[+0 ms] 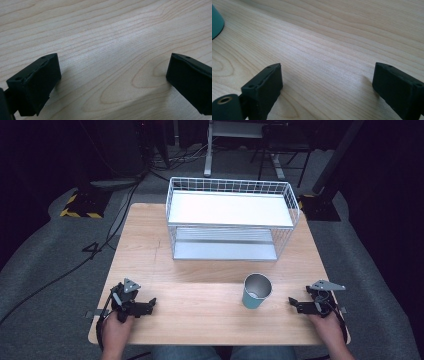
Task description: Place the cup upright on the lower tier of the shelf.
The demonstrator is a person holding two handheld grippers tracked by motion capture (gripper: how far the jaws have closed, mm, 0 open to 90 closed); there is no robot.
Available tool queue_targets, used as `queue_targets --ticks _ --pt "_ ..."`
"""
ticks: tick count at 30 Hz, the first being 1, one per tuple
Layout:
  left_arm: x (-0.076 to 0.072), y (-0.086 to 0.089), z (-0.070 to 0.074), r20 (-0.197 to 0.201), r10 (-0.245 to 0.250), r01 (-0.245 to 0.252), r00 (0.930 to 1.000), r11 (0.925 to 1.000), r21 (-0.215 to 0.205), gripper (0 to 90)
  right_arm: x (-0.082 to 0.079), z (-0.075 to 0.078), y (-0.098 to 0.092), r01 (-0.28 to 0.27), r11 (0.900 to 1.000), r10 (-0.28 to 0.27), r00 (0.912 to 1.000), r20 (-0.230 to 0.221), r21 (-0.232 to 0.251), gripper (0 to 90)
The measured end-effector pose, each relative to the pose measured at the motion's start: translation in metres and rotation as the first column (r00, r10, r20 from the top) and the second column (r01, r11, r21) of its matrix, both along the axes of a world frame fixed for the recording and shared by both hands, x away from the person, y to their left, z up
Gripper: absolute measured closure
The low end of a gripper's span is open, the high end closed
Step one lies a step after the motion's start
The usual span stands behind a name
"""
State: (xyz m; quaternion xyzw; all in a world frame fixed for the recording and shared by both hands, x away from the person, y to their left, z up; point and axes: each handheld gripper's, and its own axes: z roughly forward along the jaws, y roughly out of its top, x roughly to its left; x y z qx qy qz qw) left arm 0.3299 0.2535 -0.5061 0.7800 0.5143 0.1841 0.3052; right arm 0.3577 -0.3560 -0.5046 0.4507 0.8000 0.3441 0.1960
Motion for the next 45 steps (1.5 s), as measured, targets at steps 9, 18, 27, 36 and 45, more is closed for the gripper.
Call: queue_targets --ticks 9,18,27,36,45 --pt "0.006 -0.003 0.000 0.001 0.021 -0.021 0.9998 0.9998 0.003 0.0 -0.006 0.002 0.002 -0.009 1.000 0.009 0.9999 0.015 0.001 10.7" --pt "0.012 -0.007 0.000 0.001 0.025 -0.025 0.9997 0.9997 0.003 0.0 -0.021 0.020 0.007 -0.037 0.998 0.034 0.9972 0.067 0.047 10.7" --pt "0.012 -0.008 0.000 0.001 0.025 -0.025 0.9997 0.9997 0.003 0.0 -0.029 0.037 0.017 -0.088 0.994 0.082 0.9925 0.091 0.071 10.6" --pt "0.012 -0.008 0.000 0.000 0.025 -0.025 0.9997 0.9997 0.003 0.0 -0.038 0.044 0.032 -0.143 0.988 0.137 0.9868 0.085 0.065 10.6" --pt "0.012 -0.007 0.000 0.000 0.025 -0.025 0.9997 0.9997 0.003 0.0 -0.044 0.047 0.053 -0.217 0.974 0.212 0.9747 0.069 0.068 10.3"
